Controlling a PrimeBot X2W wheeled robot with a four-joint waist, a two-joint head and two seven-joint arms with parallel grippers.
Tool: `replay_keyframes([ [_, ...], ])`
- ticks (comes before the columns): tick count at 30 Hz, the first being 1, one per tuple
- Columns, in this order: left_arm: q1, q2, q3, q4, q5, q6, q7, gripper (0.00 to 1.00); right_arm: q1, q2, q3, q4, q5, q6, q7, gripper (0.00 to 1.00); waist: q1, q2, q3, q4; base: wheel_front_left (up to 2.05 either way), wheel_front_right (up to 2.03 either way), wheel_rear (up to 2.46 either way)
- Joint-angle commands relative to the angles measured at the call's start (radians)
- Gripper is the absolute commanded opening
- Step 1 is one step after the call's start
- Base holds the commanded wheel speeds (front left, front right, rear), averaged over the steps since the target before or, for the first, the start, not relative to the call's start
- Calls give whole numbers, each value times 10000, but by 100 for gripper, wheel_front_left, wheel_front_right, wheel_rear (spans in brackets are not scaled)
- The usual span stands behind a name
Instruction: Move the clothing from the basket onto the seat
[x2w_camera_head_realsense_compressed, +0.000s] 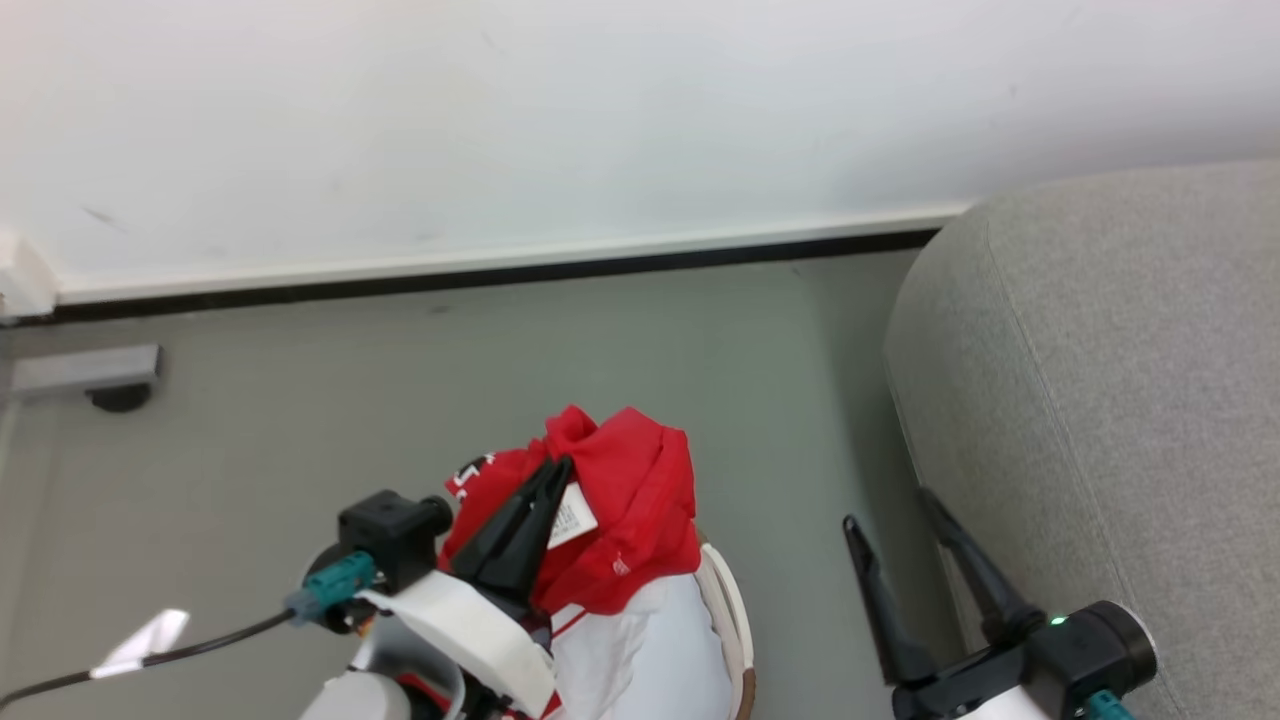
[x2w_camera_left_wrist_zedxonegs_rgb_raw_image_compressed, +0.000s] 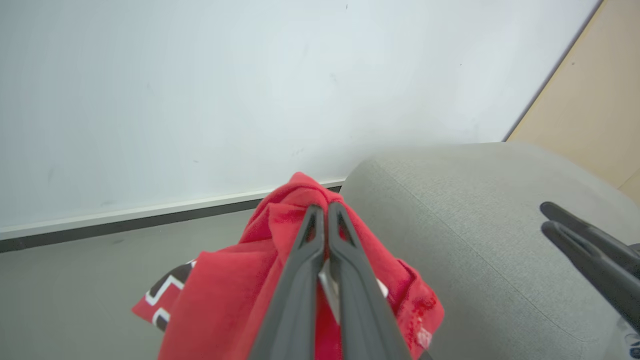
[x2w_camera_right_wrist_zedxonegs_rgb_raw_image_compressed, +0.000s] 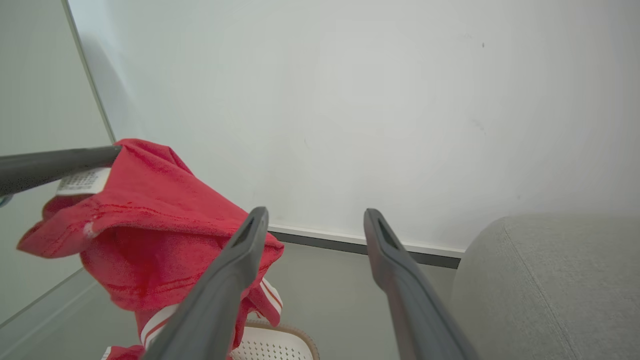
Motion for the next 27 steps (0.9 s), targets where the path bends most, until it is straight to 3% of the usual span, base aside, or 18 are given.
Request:
replay_keyframes([
  [1,149,126,69,-435,-100,99,126,0,128,-40,101,9,-172,-24,-15,100,3,0,-236,75,0,0,0],
  [8,121,247,48,-2039,-66,490,861,0,65,-42,695,-91,-717,-25,-15,100,3,0,-517,98,0,0,0],
  [13,27,141,-73,-2470,-184,522,1066,0,-295,-44,1432,94,-923,-25,-15,100,3,0,-616,93,0,0,0],
  [25,3,-453,-1238,-3194,-247,245,1548,0,-2219,-166,3478,2497,-565,-25,-16,100,3,0,-888,283,0,0,0],
  [26,22,-521,-1348,-3222,-270,227,1597,0,-2373,-139,3609,2723,-473,-25,-16,58,3,0,-920,325,0,0,0],
  [27,32,-563,-1420,-3230,-249,244,1619,0,-2523,-117,3670,2875,-342,-25,-15,0,3,0,-945,358,0,0,0],
])
